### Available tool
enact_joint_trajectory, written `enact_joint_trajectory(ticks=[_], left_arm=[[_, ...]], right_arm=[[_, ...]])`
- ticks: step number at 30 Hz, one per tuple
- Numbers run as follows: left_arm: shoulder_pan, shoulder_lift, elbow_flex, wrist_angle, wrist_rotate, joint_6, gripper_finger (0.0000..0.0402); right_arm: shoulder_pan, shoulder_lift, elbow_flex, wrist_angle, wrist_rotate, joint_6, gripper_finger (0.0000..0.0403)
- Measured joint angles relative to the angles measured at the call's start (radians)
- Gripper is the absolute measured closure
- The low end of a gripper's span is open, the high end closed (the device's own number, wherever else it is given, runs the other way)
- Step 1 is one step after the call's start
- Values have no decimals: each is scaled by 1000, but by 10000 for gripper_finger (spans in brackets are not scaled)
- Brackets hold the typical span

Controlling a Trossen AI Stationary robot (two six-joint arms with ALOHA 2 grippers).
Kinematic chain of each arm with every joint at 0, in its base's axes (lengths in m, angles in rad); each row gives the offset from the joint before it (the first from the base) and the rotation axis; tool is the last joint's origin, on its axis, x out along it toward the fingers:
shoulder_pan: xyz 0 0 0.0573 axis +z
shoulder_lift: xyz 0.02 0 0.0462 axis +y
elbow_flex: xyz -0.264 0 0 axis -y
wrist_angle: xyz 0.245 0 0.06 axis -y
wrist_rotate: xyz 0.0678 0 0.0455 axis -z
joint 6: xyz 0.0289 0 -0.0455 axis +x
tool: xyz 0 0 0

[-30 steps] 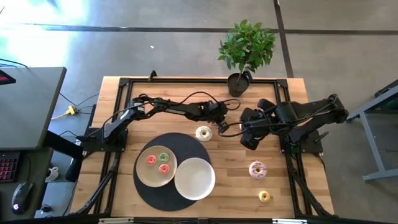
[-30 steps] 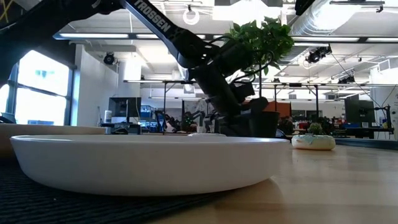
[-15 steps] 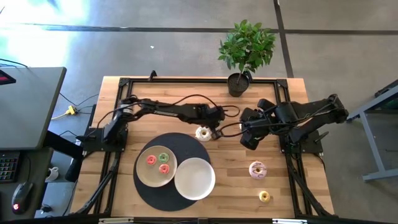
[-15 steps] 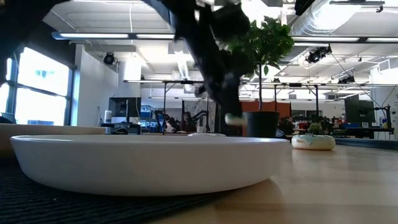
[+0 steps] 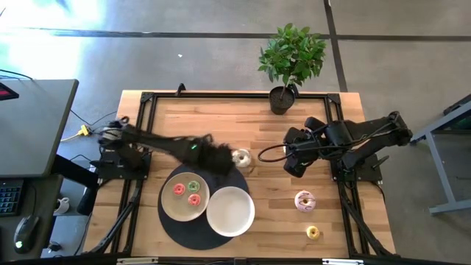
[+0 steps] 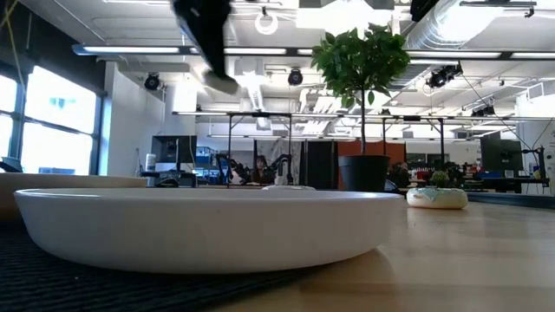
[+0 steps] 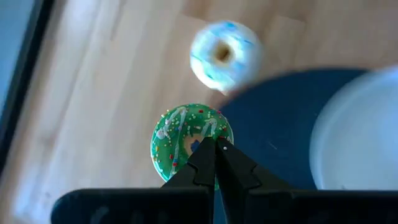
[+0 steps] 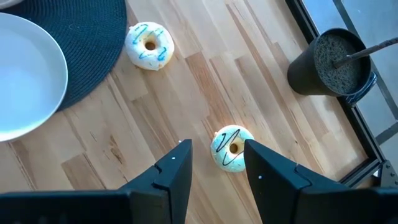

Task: Pick & Place donuts
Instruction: Put the small green donut on the left white plate

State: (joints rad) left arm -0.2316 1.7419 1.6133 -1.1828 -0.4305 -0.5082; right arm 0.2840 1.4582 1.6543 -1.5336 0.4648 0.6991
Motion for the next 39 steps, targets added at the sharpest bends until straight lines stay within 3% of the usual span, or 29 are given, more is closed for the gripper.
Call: enact_joint_trajectory(ticks=[7,14,23,27,31,39], left_arm=[[-214,-173,-257,40,-15,-288,401],[-416,-232,-511,202,84,-559,401],[-574,-236,-641,459,146,-767,401],[-613,-235,-671,460,113,-875,401],[-613,-230,-707,458,143,-958,401],[-613,-215,-718,487,116,-961,377]], right_arm=[[0,0,0,16,0,0,261],[0,0,0,58,6,-8,261],[0,0,0,99,35,-34,261],[0,0,0,105,36,-49,261],[0,0,0,106,37,-50,261],[0,0,0,109,38,-50,261]])
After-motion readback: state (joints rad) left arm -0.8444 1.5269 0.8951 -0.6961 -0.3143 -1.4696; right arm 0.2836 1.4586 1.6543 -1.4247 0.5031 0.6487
